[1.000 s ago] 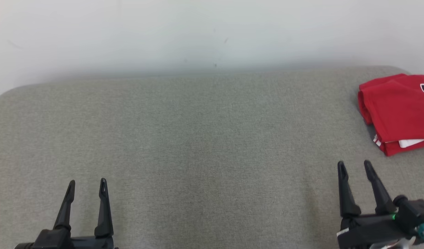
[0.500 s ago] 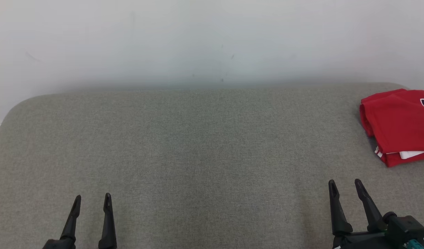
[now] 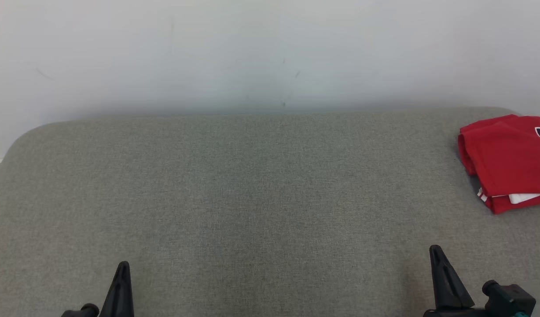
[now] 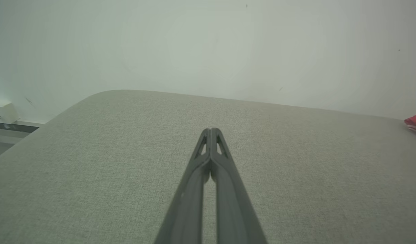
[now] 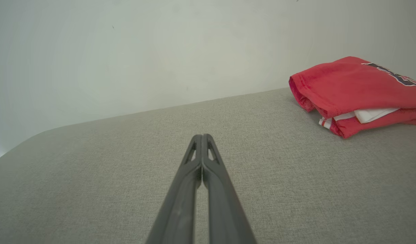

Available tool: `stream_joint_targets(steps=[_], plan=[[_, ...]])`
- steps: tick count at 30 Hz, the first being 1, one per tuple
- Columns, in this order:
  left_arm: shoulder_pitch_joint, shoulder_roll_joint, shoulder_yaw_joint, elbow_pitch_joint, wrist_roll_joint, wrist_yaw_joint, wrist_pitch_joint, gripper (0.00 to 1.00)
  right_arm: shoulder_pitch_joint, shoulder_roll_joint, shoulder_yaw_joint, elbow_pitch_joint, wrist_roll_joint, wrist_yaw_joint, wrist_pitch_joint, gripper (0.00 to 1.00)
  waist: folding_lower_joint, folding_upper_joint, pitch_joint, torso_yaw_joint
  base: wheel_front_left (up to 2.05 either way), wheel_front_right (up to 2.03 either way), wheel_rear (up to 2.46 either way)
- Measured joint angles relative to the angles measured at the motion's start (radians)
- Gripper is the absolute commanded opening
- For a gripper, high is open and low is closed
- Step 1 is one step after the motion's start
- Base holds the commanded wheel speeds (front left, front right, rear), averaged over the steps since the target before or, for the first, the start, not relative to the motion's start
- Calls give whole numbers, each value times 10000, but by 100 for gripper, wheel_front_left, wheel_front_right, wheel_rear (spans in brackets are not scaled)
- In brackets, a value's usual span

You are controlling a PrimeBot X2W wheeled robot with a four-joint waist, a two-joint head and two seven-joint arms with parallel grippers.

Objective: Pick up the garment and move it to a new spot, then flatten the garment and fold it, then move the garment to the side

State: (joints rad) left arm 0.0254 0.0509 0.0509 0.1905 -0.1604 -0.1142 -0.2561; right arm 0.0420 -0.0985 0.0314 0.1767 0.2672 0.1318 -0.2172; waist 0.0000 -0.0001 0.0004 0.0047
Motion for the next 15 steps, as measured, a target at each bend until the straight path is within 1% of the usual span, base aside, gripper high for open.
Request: stream_joint_targets(steps=[15], plan=[[-60,-12,128,151,-2786,-4,734,0,-176,75,-224,146,2621,0,606,0,1,0,3,-6,0,0,0]])
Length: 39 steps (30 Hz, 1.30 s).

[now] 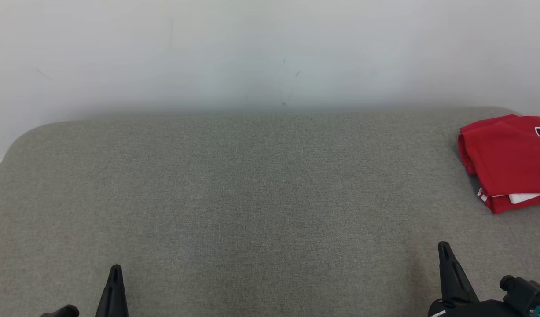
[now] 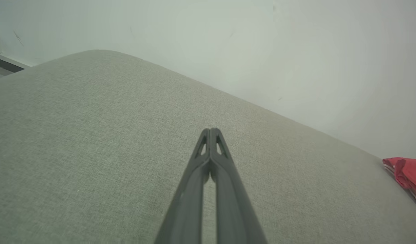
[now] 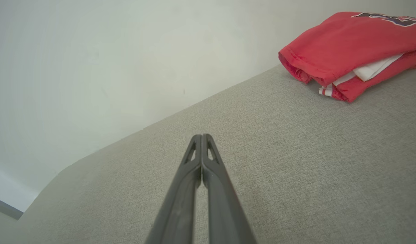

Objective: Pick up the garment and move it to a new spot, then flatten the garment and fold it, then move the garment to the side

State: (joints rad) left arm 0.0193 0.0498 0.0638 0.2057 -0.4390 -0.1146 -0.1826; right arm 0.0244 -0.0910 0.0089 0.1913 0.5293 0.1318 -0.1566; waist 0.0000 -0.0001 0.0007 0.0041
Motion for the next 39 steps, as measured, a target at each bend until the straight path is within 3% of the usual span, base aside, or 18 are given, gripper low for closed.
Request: stream_joint_targets(steps=[13,39], plan=[[-221,-4,73,61,-2276,-10,548,0,-249,61,-219,117,2121,0,520,0,0,0,3,-6,0,0,0],[-607,-6,230,171,-5628,-84,1406,0,-646,155,-554,249,5260,0,1285,0,0,0,9,-15,0,0,0]])
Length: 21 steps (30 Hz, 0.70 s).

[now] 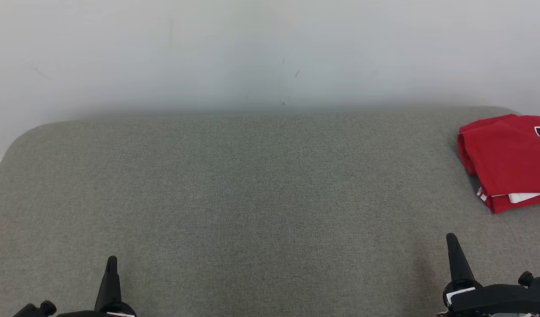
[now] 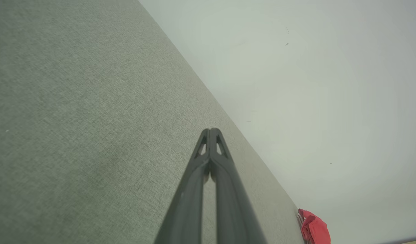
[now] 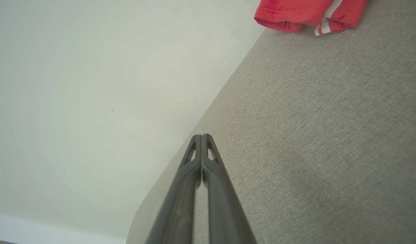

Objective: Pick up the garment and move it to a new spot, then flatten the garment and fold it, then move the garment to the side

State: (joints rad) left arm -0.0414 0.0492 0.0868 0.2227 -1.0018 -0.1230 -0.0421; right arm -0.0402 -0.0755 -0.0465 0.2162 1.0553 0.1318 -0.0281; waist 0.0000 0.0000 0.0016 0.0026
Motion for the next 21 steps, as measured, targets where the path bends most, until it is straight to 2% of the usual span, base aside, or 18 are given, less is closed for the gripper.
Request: stream_joint_targets(steps=[21], plan=[[-213,0,94,90,-2082,-6,541,0,-201,71,-217,113,1931,0,470,0,0,1,4,-7,0,0,0]])
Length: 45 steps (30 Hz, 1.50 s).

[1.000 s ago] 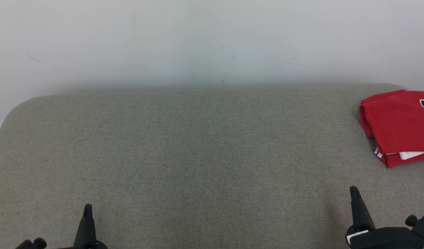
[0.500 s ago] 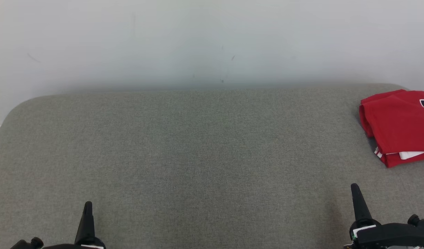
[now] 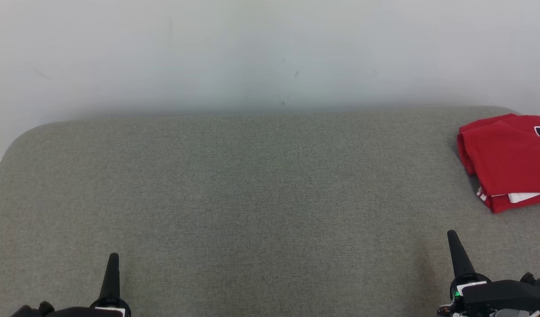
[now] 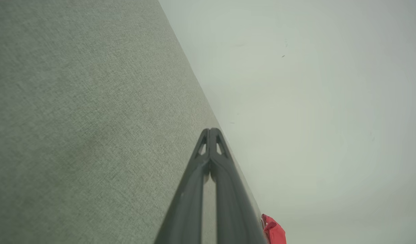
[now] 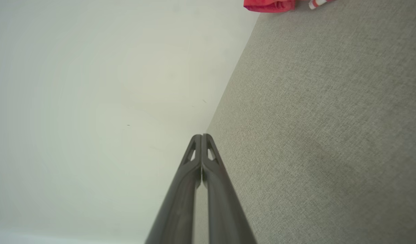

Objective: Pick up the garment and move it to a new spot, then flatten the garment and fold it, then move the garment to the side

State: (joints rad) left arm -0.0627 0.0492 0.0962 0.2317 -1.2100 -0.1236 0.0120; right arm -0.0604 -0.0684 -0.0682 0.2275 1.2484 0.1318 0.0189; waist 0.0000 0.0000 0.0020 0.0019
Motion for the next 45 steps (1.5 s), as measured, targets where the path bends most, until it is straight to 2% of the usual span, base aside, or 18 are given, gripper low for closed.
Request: stream_joint_targets(steps=[45], plan=[[-395,4,150,123,-3601,-46,928,0,-414,136,-387,157,3290,0,849,0,0,0,9,-17,0,0,0]])
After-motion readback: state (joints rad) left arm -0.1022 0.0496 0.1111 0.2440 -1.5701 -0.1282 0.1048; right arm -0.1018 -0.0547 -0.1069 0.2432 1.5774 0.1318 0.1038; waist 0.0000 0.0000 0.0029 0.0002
